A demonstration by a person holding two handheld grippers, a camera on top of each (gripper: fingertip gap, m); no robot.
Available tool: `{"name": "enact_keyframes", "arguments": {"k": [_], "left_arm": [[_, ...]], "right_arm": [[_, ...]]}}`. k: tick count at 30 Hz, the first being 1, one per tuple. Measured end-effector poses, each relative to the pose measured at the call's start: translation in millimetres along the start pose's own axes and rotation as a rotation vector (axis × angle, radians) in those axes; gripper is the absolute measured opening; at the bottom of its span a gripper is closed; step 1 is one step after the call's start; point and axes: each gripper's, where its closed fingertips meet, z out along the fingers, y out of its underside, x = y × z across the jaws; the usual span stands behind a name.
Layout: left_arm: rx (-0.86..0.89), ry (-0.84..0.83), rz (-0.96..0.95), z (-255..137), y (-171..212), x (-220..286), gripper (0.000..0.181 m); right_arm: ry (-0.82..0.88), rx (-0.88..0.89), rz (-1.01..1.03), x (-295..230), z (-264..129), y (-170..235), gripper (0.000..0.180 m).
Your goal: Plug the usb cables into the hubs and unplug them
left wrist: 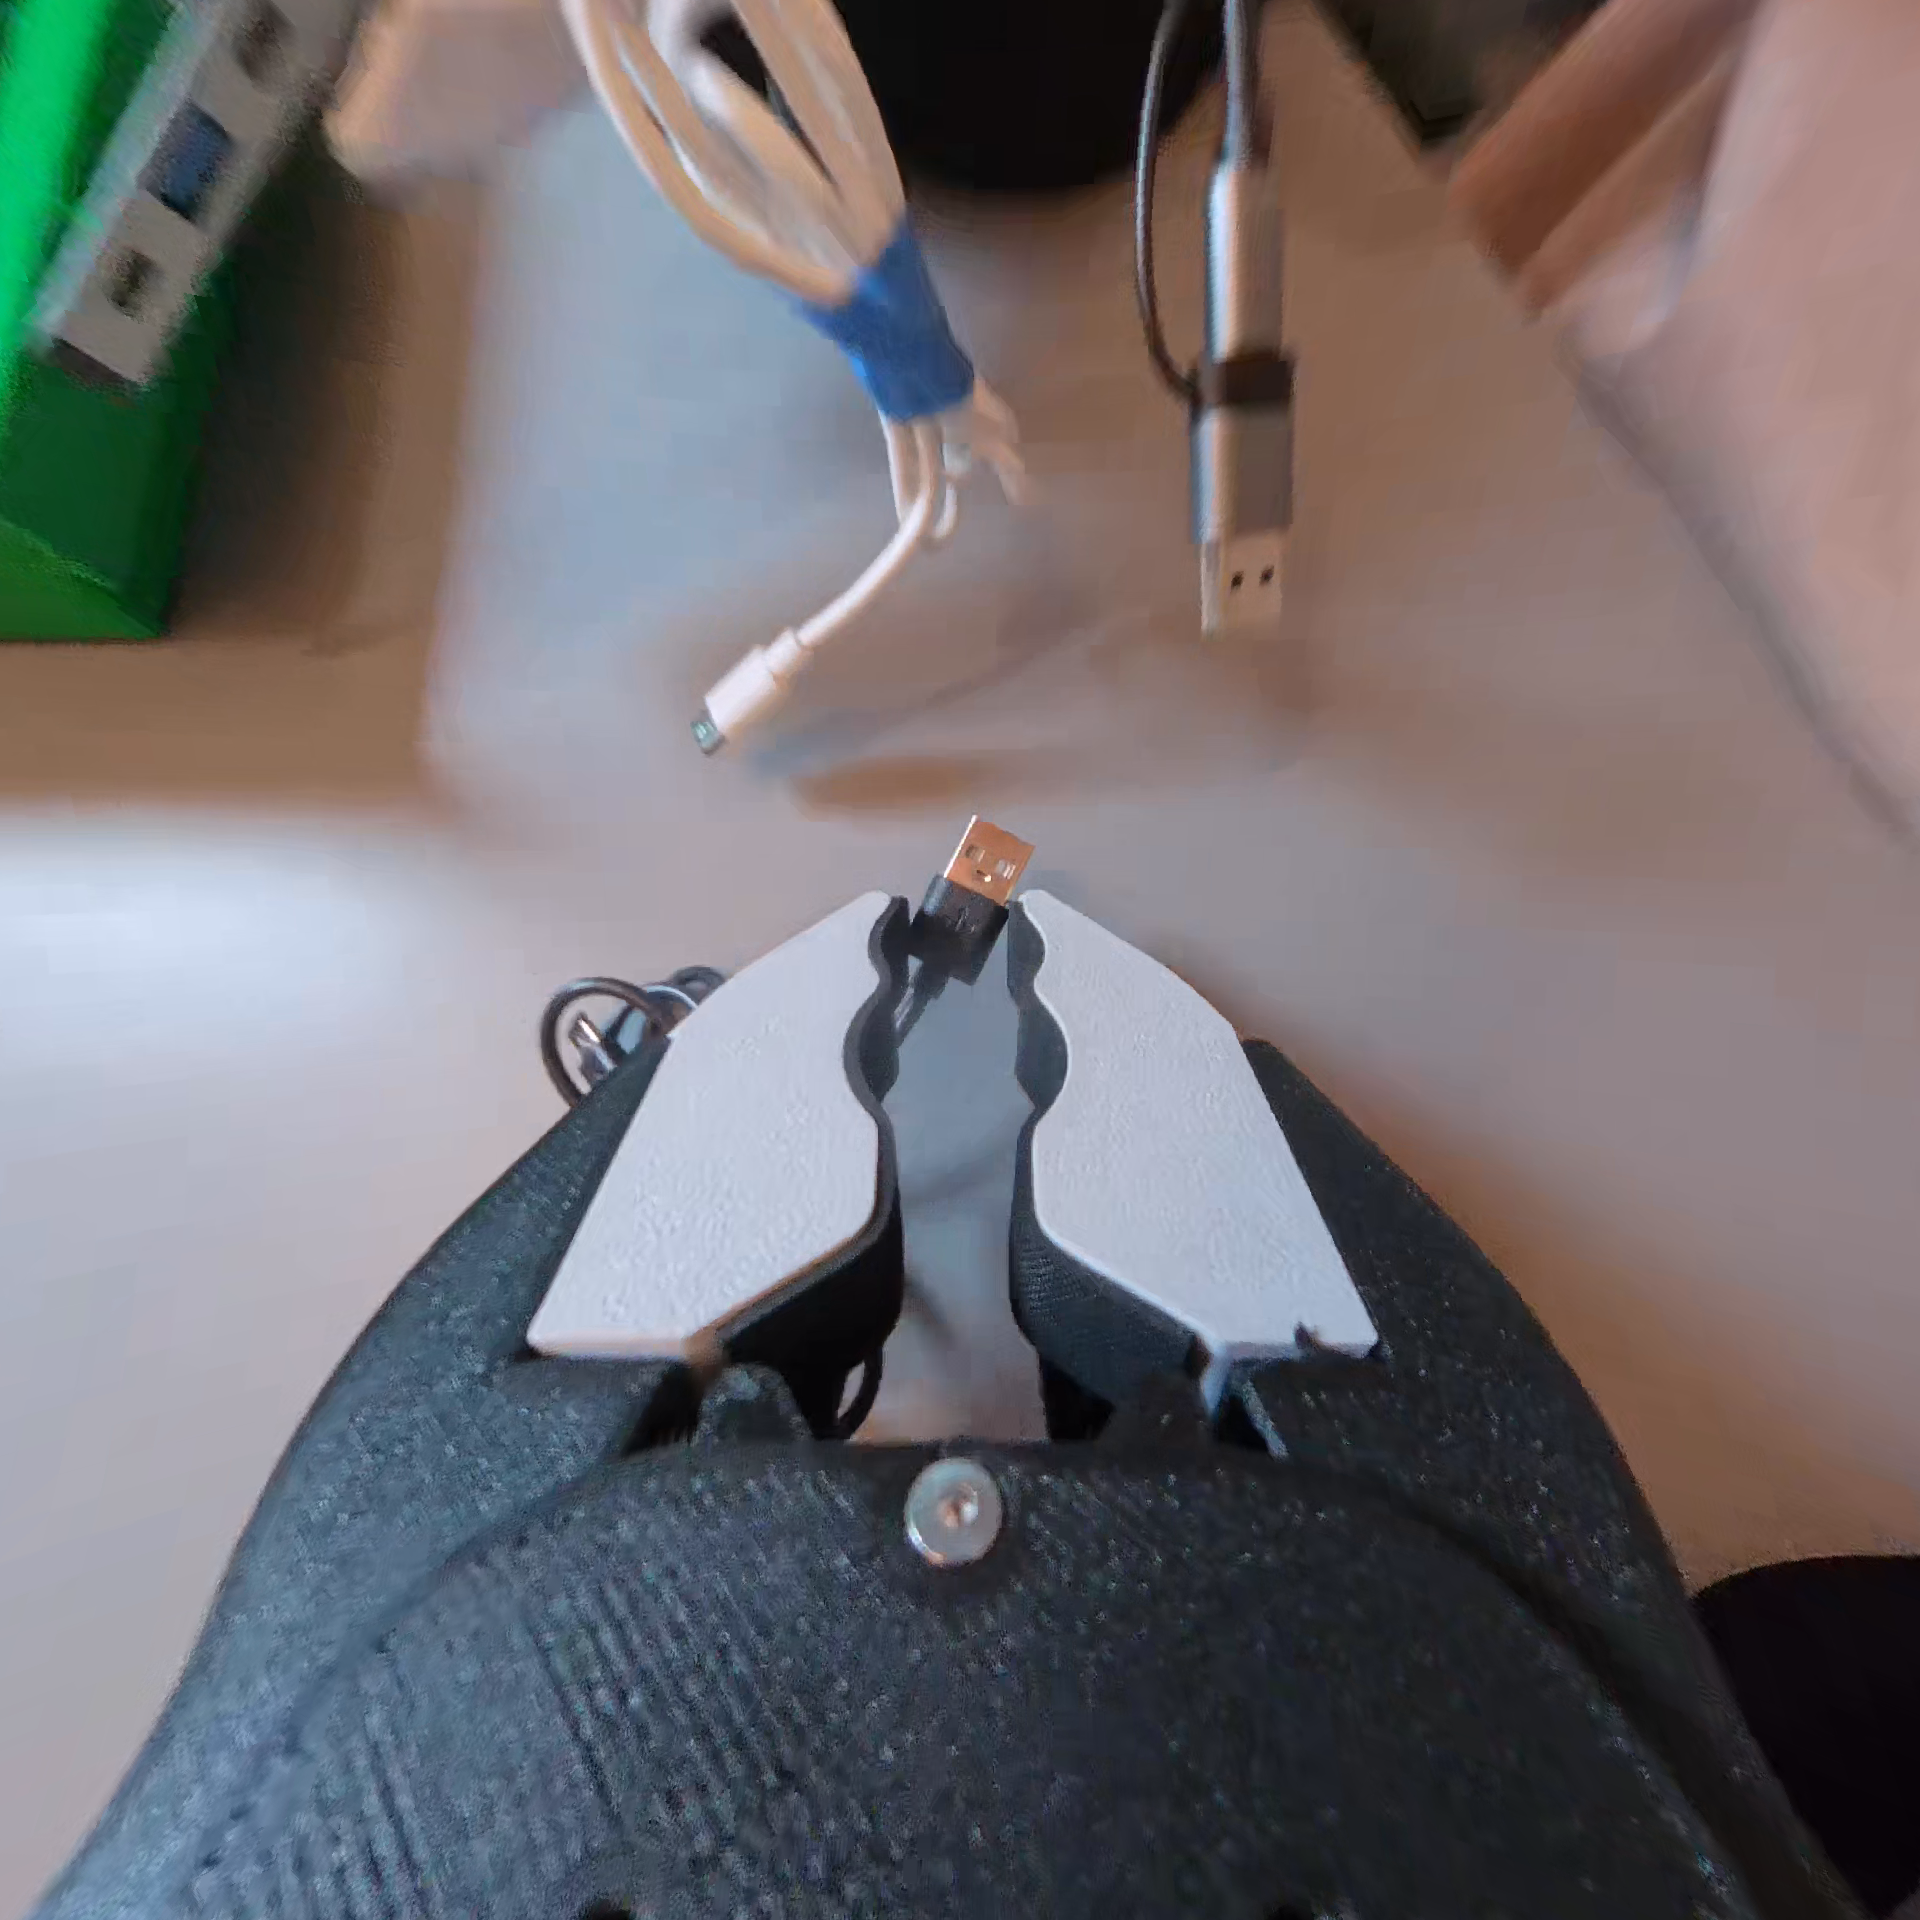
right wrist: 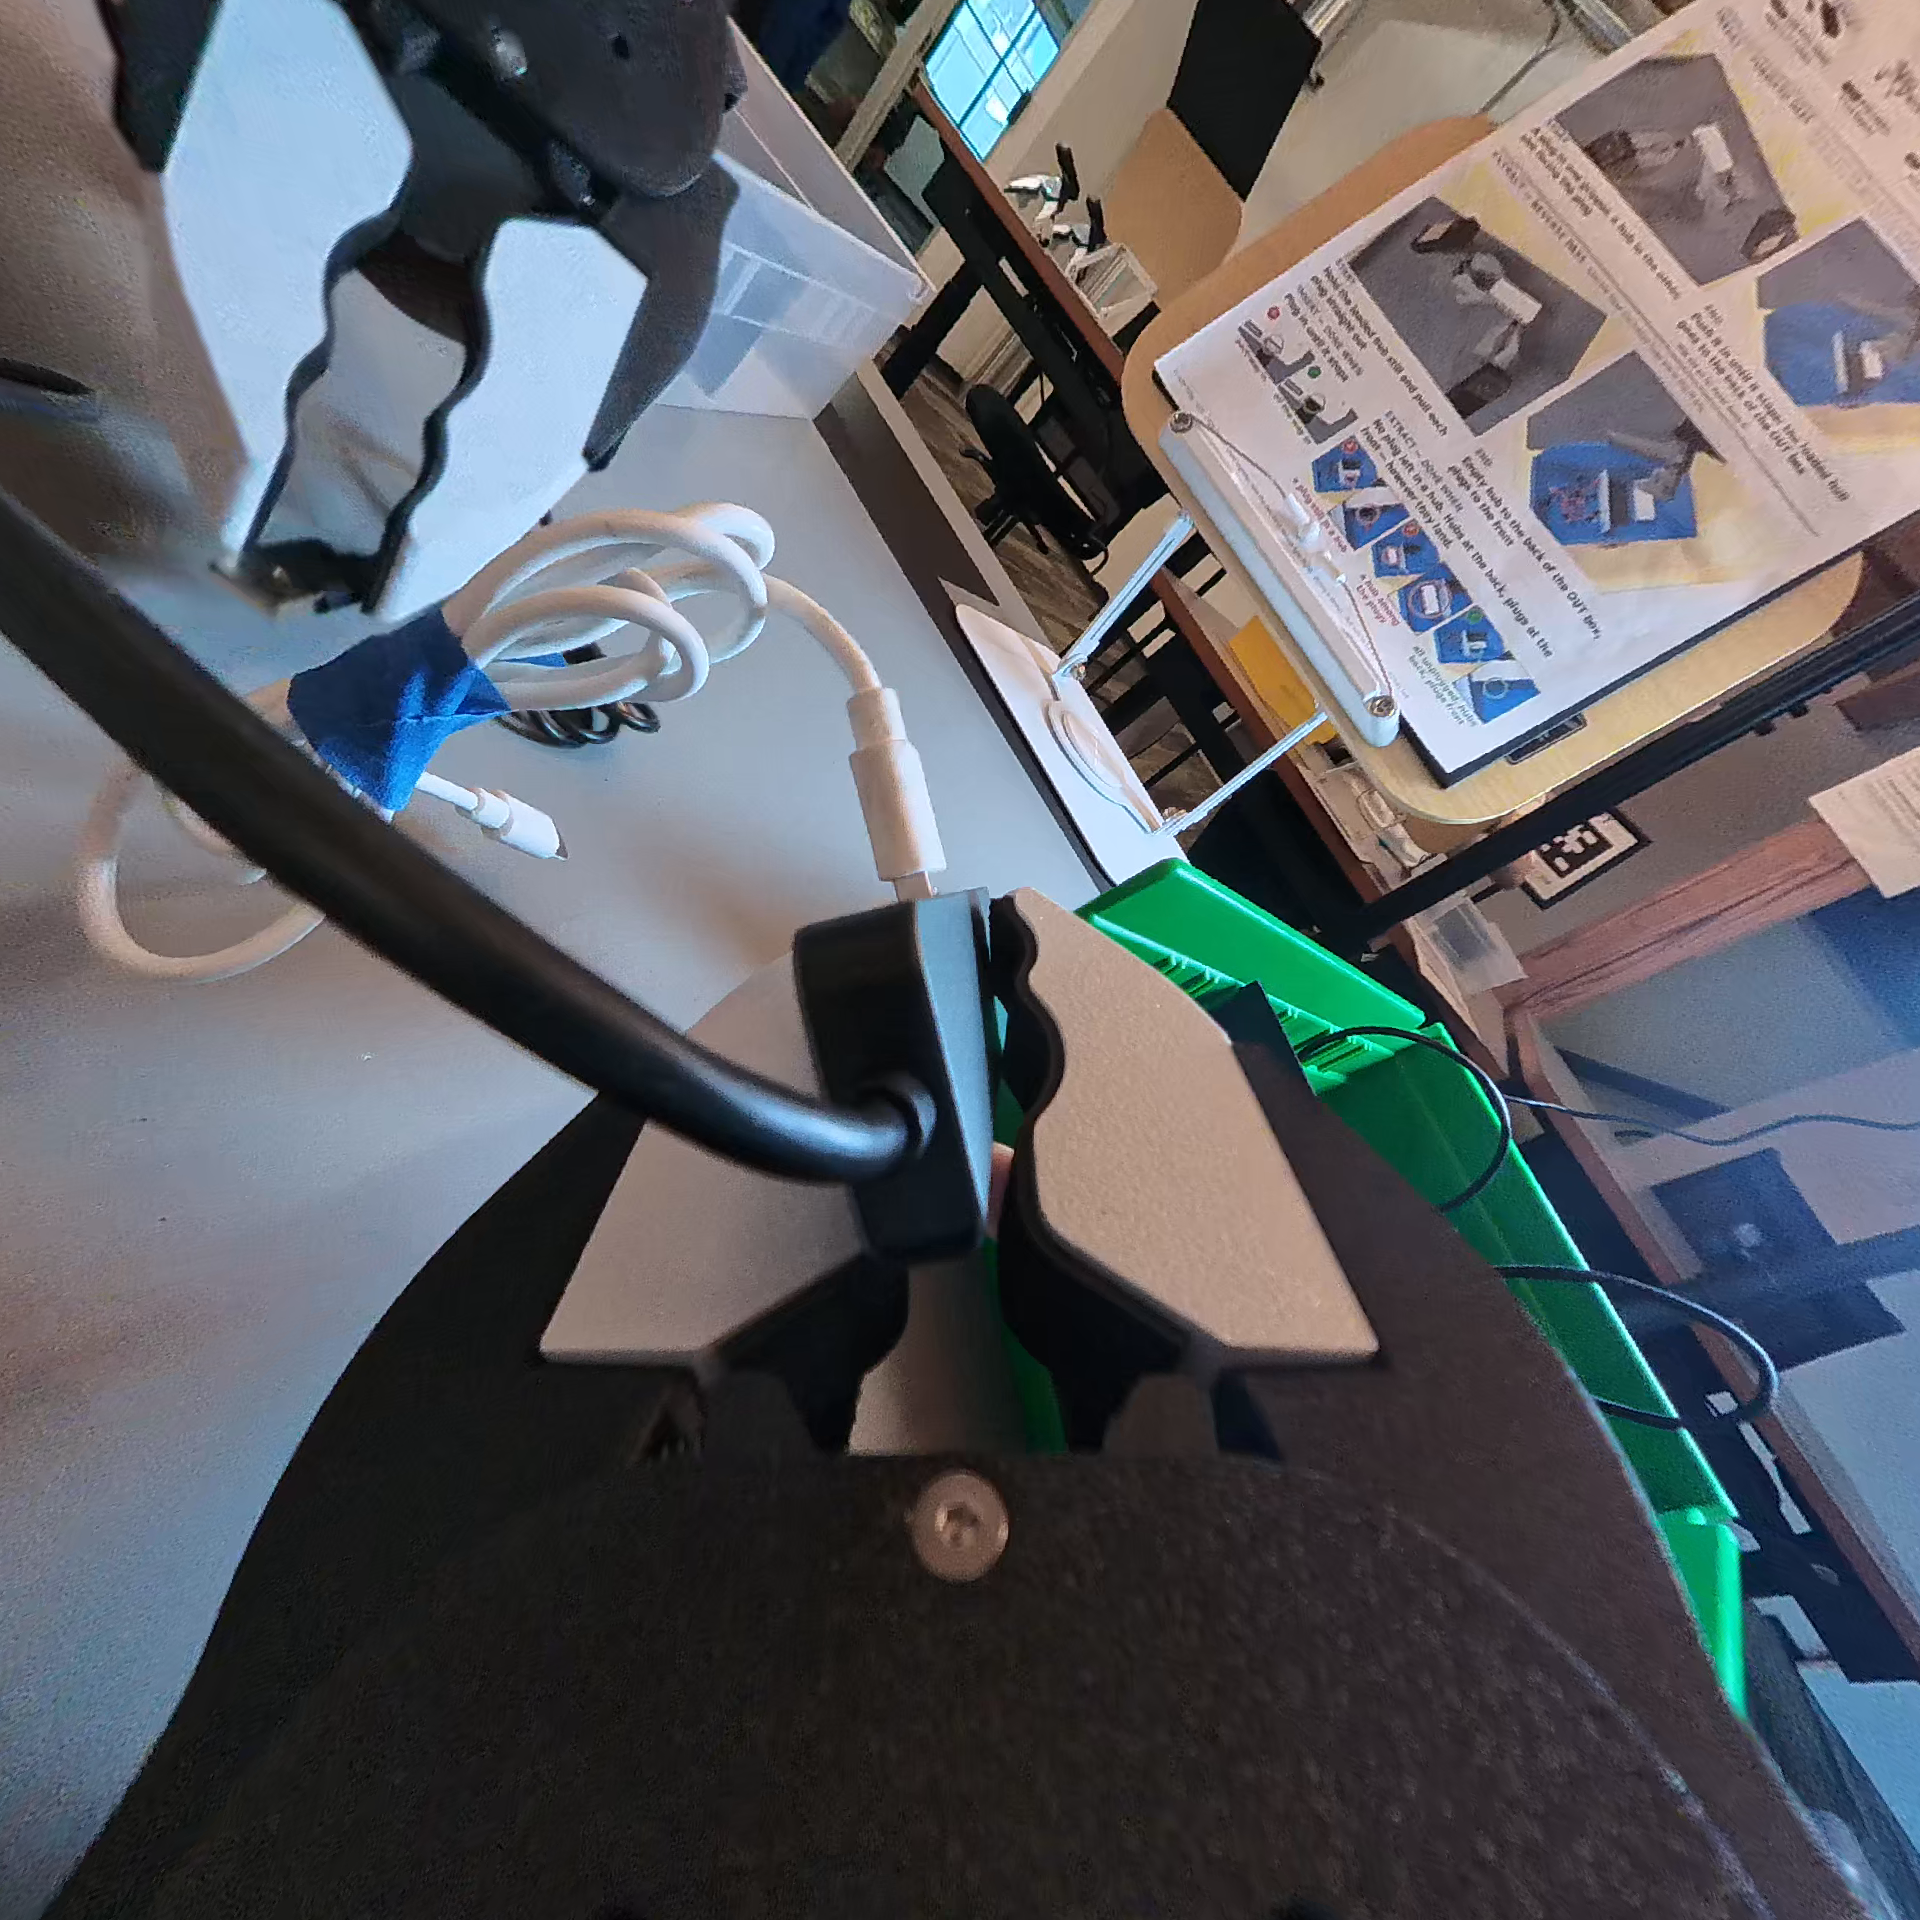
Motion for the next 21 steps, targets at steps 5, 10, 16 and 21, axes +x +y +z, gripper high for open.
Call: {"name": "enact_keyframes", "arguments": {"k": [5, 10, 16, 21], "left_arm": [[0.183, 0.019, -0.025, -21, -27, 4, 0.018], [0.242, 0.027, -0.032, -25, -38, 4, 0.018], [0.309, -0.024, -0.046, -30, -51, -4, 0.018], [0.312, -0.062, -0.052, -31, -53, -10, 0.017]], "right_arm": [[-0.016, 0.015, -0.021, -4, -1, -4, 0.015], [-0.028, 0.02, -0.037, -8, -1, -5, 0.015], [-0.03, 0.025, -0.033, -8, -1, -6, 0.015], [-0.034, 0.024, -0.034, -9, -1, -6, 0.015]]}}
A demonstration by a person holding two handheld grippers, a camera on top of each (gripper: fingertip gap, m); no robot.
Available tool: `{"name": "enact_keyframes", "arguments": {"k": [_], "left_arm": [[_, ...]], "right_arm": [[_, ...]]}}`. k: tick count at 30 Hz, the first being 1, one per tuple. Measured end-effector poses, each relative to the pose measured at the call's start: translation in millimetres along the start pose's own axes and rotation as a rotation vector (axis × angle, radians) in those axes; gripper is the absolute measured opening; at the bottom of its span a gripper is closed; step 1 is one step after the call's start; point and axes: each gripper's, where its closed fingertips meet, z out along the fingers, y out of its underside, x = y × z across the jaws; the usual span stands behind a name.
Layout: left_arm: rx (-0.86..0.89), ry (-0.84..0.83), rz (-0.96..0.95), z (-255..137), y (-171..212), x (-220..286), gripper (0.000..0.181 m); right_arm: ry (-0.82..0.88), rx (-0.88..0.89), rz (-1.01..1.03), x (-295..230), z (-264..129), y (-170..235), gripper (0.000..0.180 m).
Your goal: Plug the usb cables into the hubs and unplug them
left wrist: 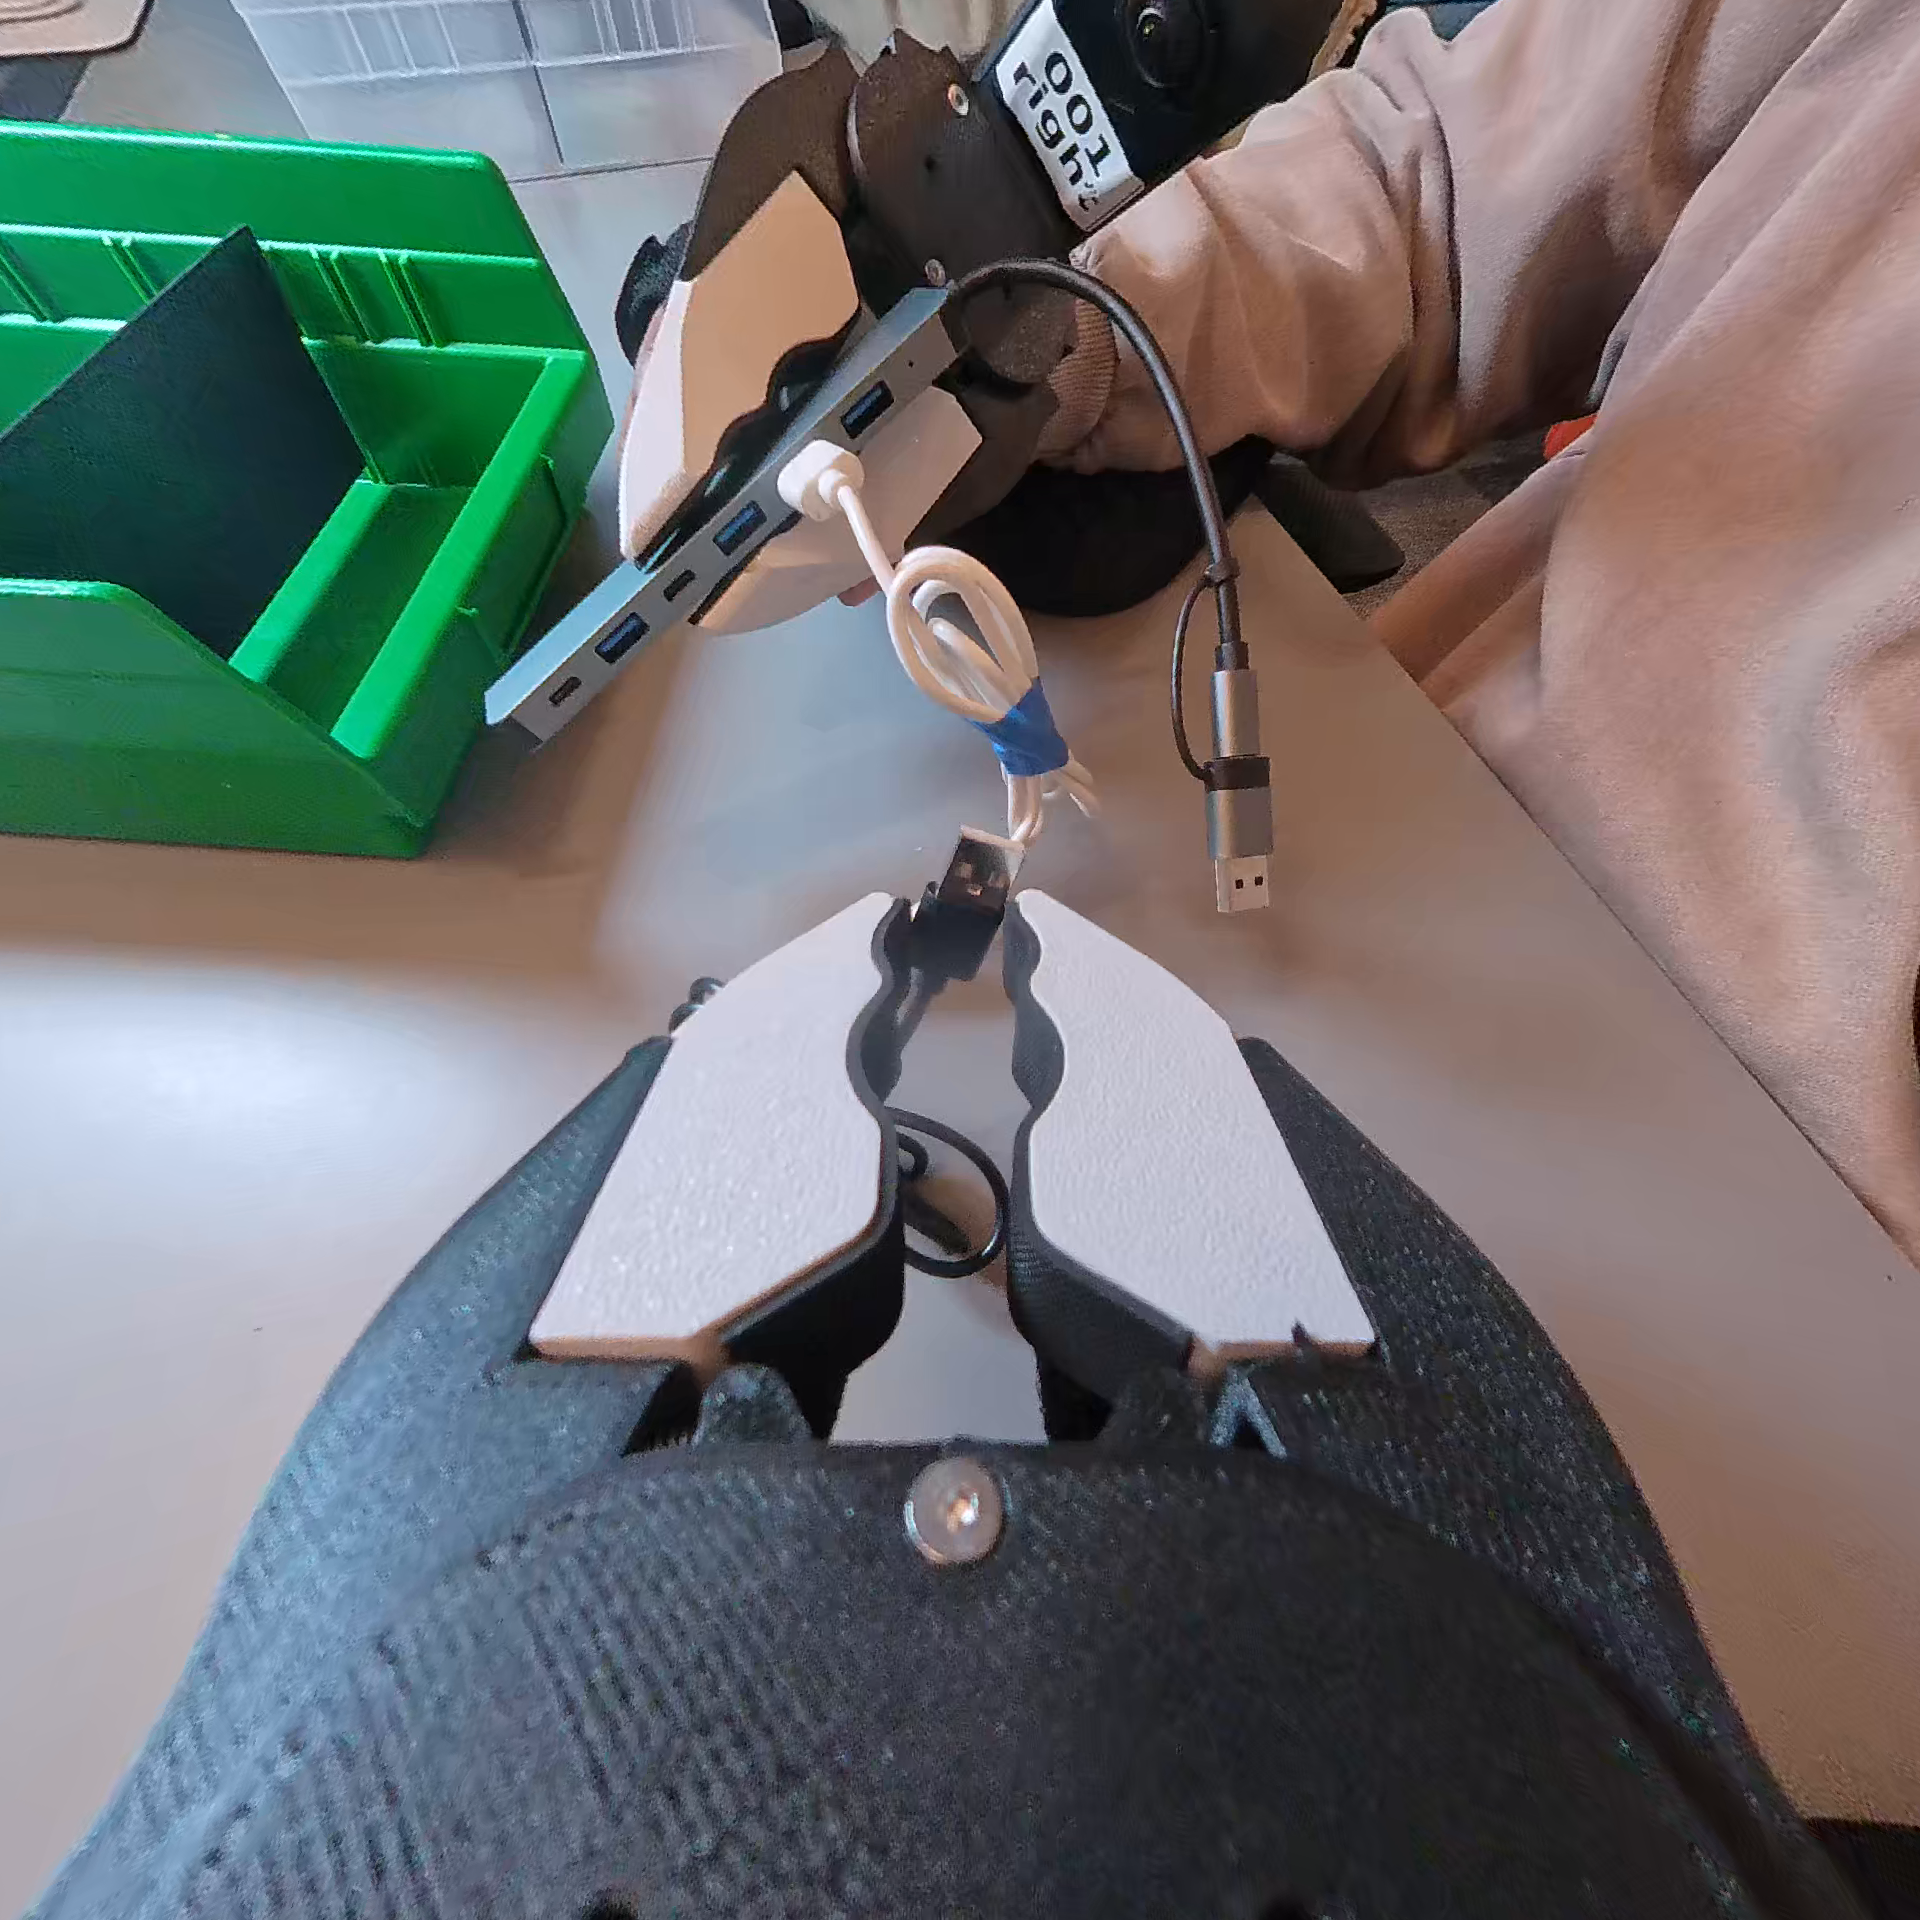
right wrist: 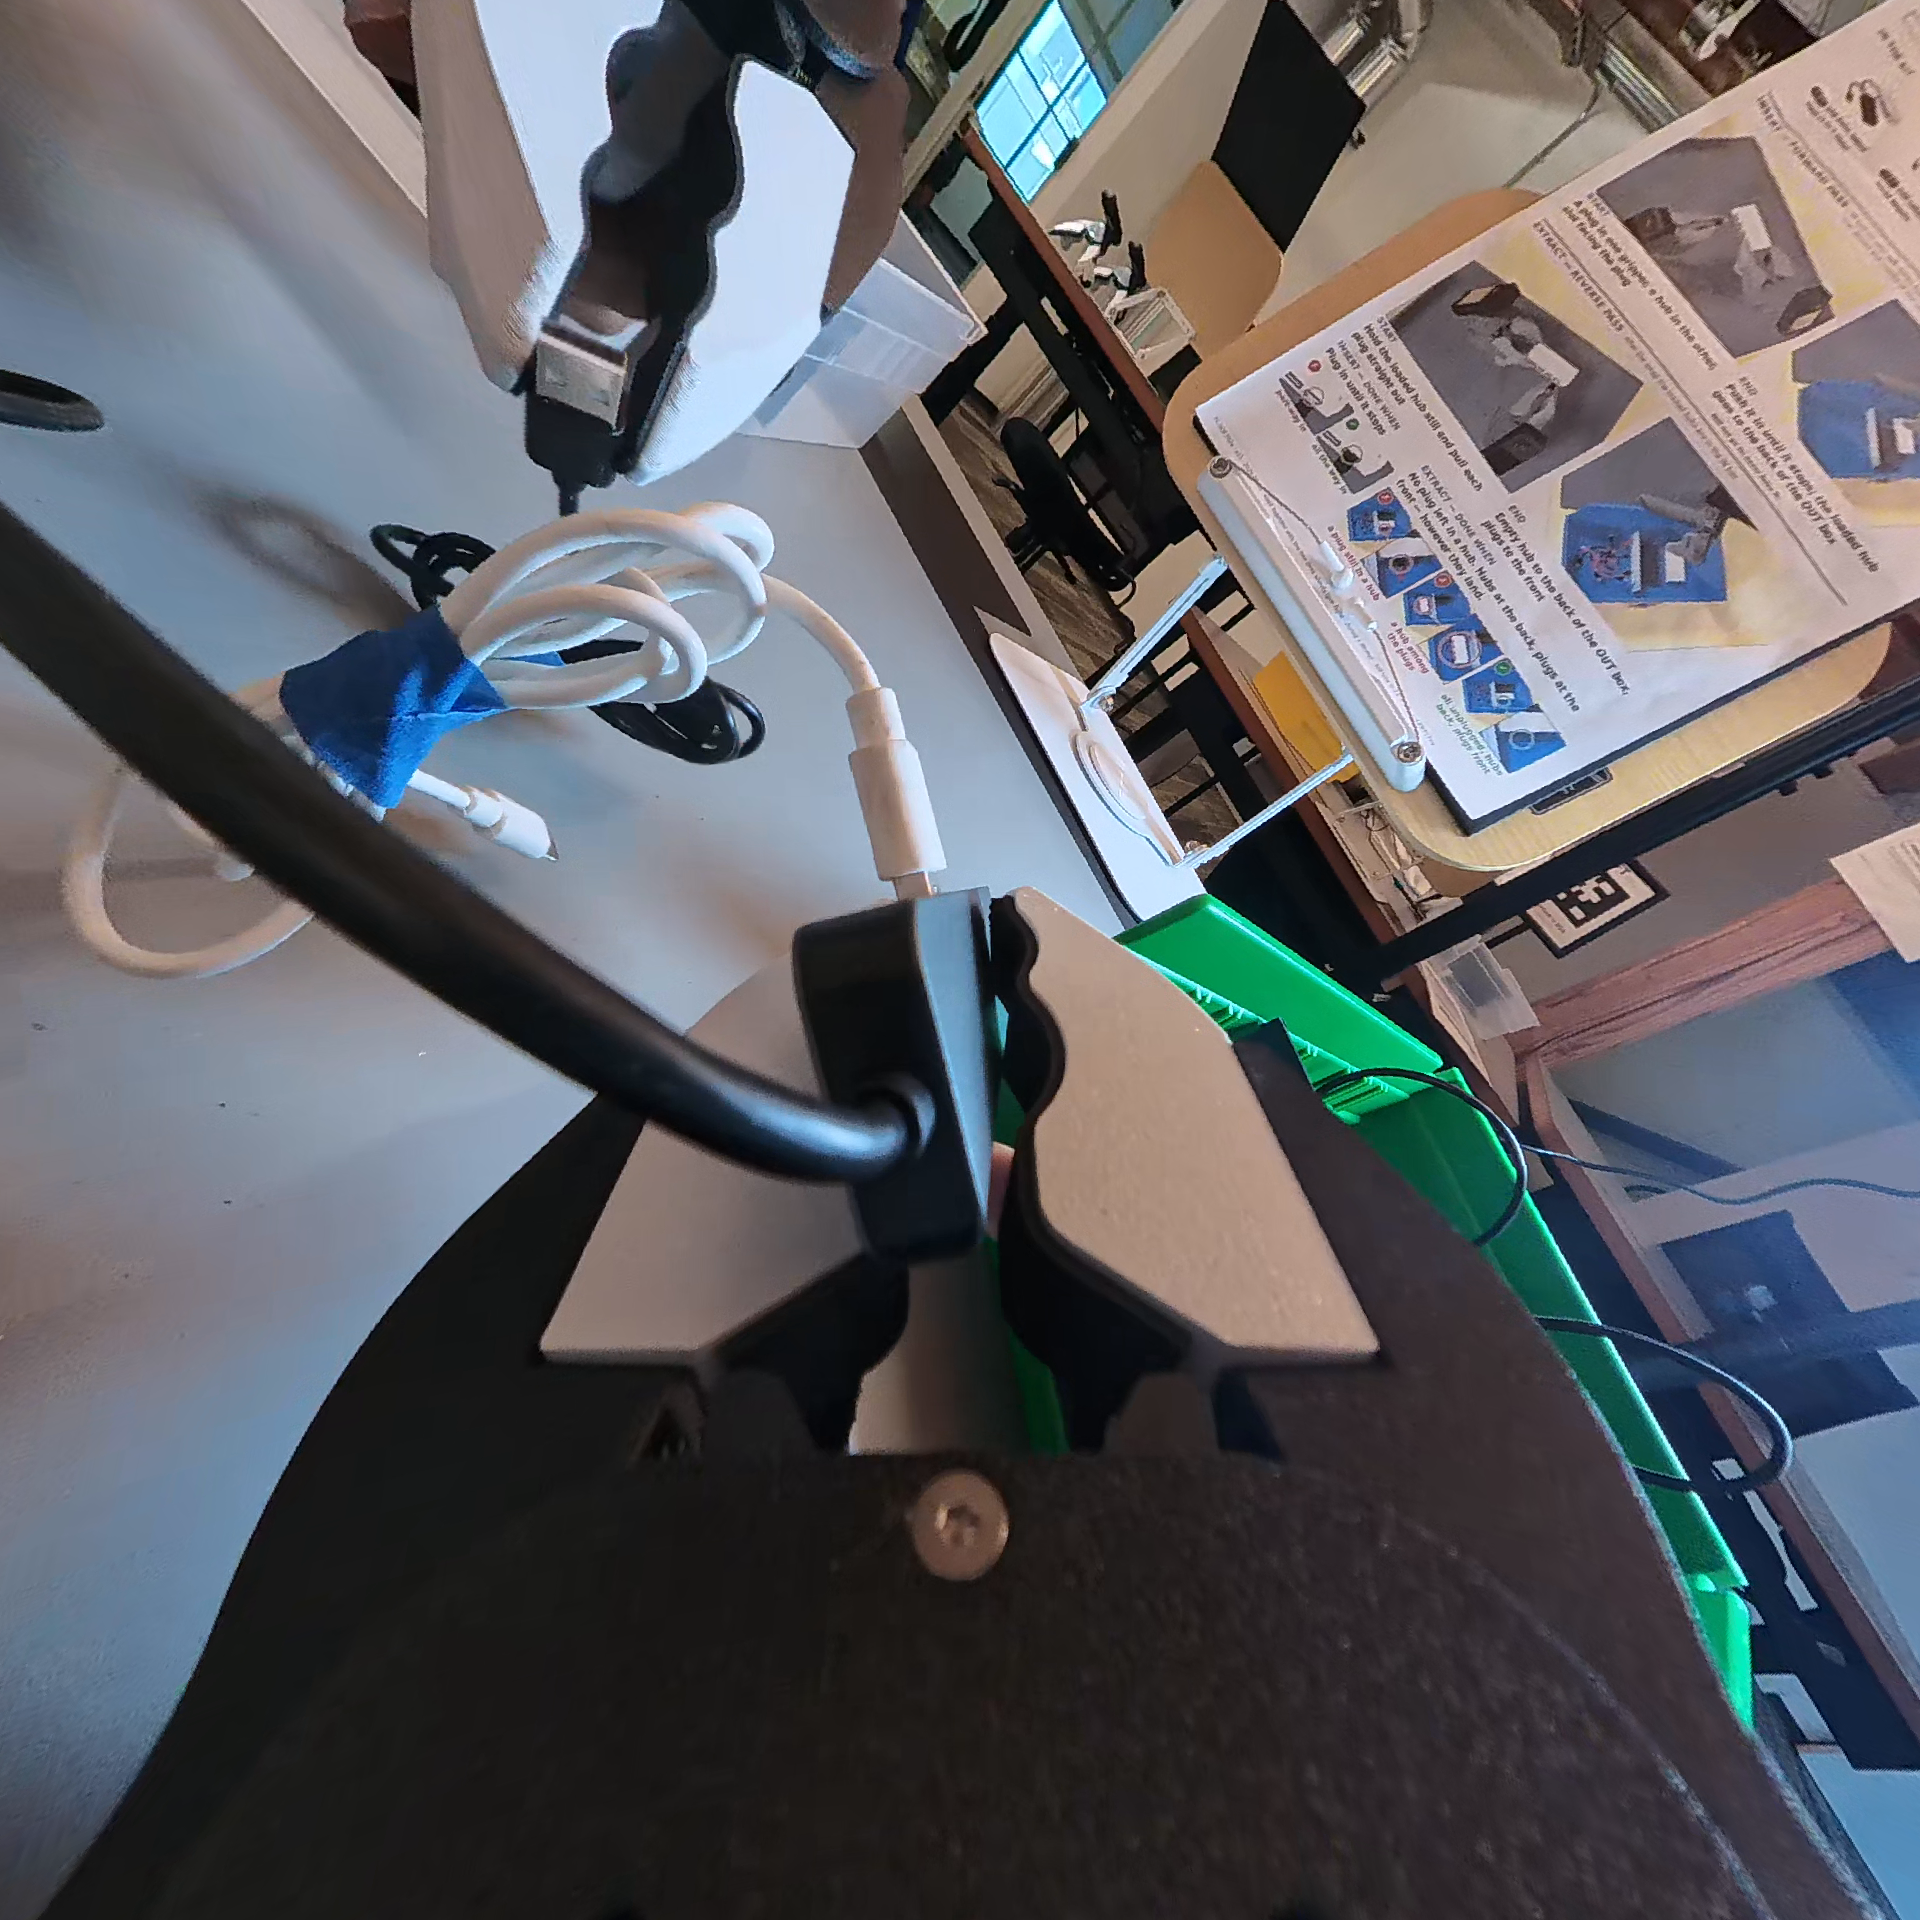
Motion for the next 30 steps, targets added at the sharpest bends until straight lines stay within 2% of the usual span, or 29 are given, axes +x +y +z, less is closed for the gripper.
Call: {"name": "enact_keyframes", "arguments": {"k": [10, 20, 26, 30], "left_arm": [[-0.044, -0.106, -0.073, 1, 1, -18, 0.017], [-0.161, -0.171, -0.325, 22, -15, -9, 0.016], [-0.245, -0.131, -0.319, 38, -20, 16, 0.016], [-0.228, -0.126, -0.303, 45, -17, 13, 0.016]], "right_arm": [[0.0, -0.006, -0.02, -1, 0, 1, 0.015], [0.034, -0.096, -0.348, -17, 7, 3, 0.013], [0.058, -0.124, -0.484, -22, 9, 3, 0.011], [0.056, -0.145, -0.512, -24, 11, 5, 0.011]]}}
